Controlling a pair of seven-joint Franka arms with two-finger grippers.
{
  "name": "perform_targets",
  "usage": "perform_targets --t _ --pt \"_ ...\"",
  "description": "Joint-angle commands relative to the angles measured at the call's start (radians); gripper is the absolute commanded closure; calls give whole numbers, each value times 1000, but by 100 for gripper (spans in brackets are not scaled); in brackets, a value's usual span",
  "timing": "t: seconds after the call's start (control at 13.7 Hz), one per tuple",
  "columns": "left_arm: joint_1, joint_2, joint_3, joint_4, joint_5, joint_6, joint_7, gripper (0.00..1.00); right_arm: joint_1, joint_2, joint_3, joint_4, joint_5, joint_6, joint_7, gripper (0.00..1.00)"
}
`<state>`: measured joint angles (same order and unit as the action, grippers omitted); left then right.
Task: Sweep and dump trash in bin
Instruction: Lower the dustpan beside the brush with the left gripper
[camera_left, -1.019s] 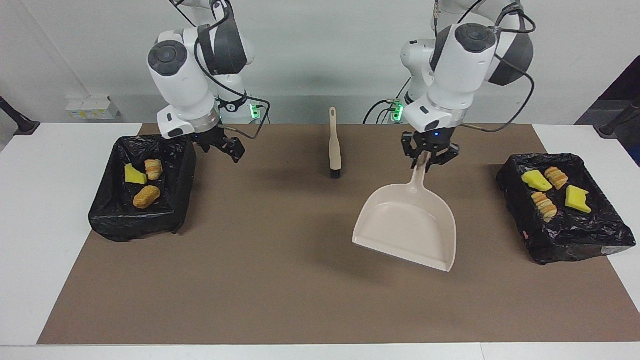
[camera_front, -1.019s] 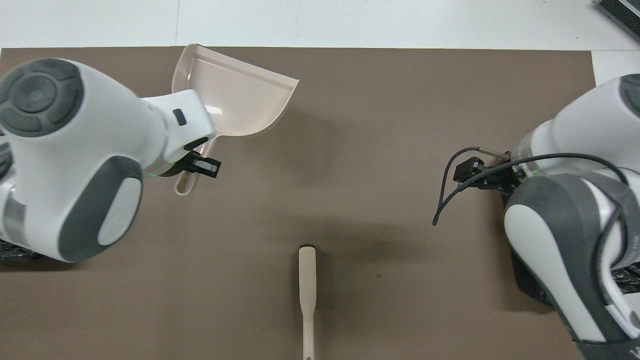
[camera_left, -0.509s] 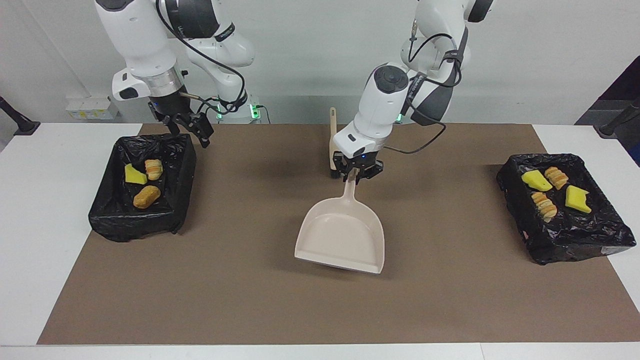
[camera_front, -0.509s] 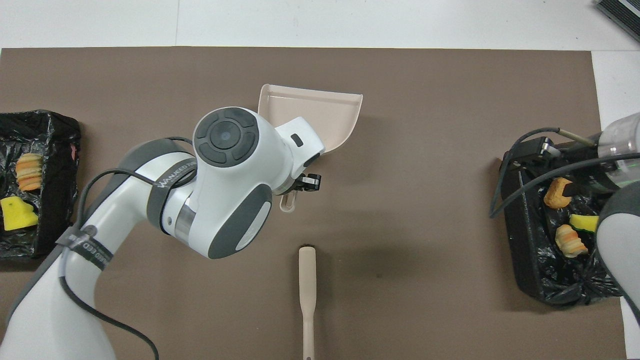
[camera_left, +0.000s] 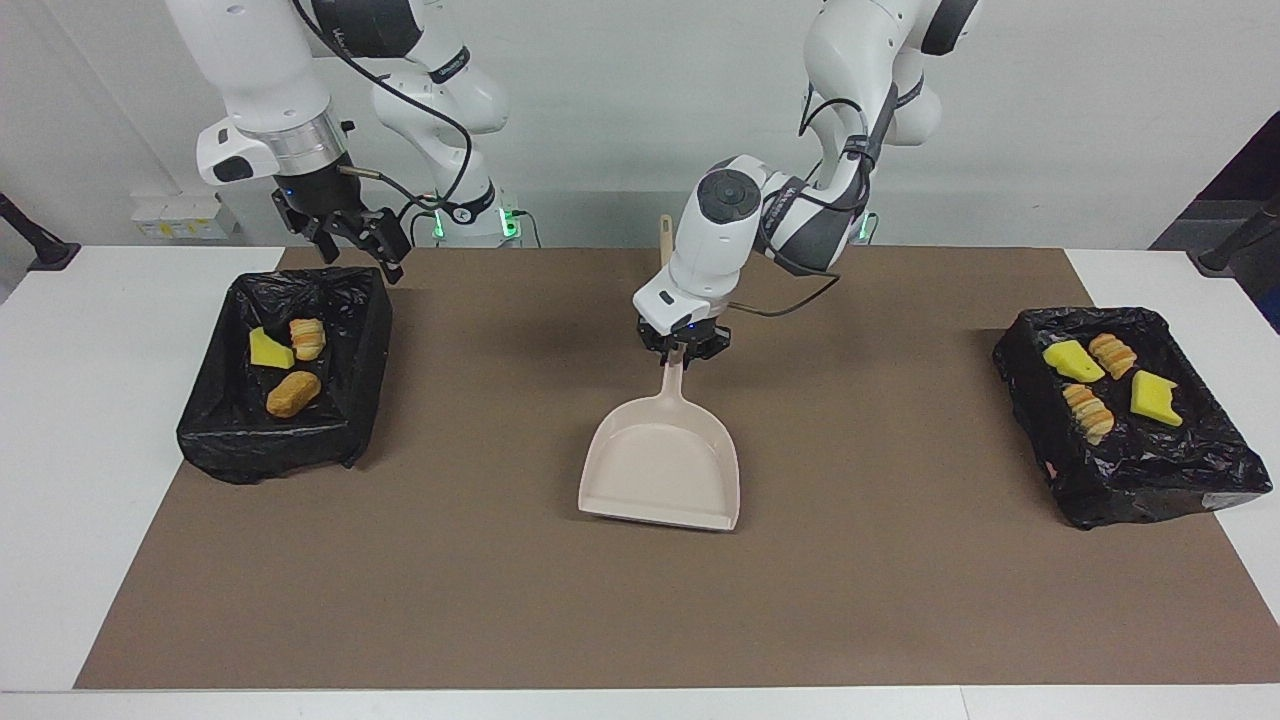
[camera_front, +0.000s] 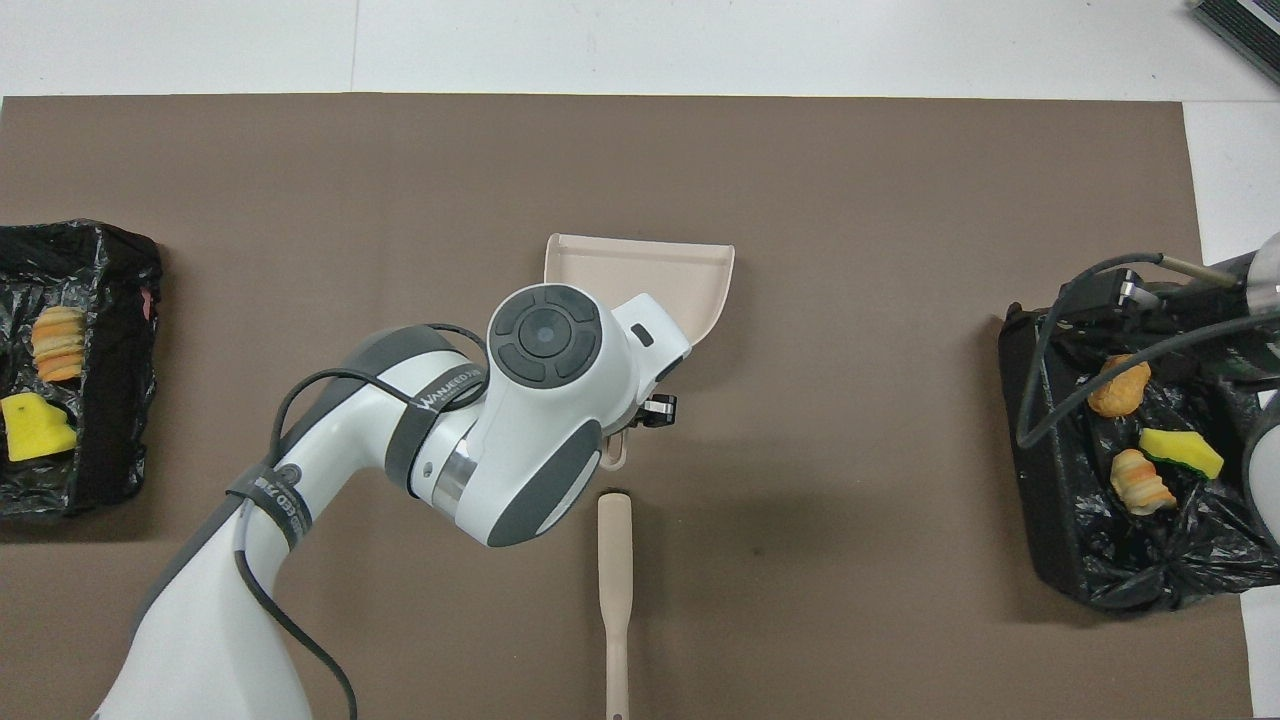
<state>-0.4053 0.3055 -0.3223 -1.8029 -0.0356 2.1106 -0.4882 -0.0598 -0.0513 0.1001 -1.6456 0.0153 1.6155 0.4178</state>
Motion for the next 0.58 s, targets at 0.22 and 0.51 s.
perform_targets --t 0.22,0.51 --pt "-36 -19 20 -72 42 65 -105 100 -14 54 7 84 -63 -40 -114 0" --pt "-44 -19 20 -73 45 84 -220 100 -12 56 7 84 -67 -33 -148 0"
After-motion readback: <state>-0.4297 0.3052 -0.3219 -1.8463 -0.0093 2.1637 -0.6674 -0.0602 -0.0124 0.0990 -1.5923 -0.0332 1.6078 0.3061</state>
